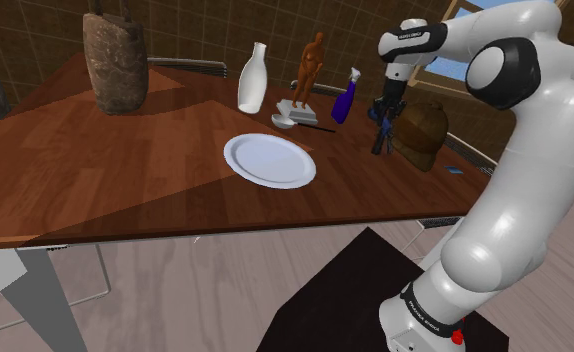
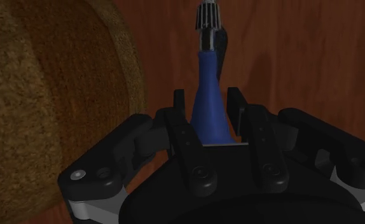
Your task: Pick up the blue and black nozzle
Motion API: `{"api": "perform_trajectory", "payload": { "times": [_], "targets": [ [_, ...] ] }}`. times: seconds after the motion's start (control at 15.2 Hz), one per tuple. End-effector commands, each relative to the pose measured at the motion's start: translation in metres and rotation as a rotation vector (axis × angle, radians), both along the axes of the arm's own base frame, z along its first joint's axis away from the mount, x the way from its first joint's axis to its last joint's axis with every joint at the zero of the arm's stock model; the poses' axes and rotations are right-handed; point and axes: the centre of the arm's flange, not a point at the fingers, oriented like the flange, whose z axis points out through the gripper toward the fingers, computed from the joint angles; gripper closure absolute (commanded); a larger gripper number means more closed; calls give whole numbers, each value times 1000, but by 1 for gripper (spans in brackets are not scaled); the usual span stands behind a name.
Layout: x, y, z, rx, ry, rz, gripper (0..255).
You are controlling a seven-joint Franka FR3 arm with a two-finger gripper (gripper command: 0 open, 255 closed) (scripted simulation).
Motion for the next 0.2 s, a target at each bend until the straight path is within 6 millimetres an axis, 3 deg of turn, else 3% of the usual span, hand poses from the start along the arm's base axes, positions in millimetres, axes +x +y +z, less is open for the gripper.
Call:
{"api": "perform_trajectory", "payload": {
  "times": [0.0,0.13],
  "targets": [
    [0,0,11,0,0,0,255],
    [0,0,11,0,0,0,255]
  ]
}}
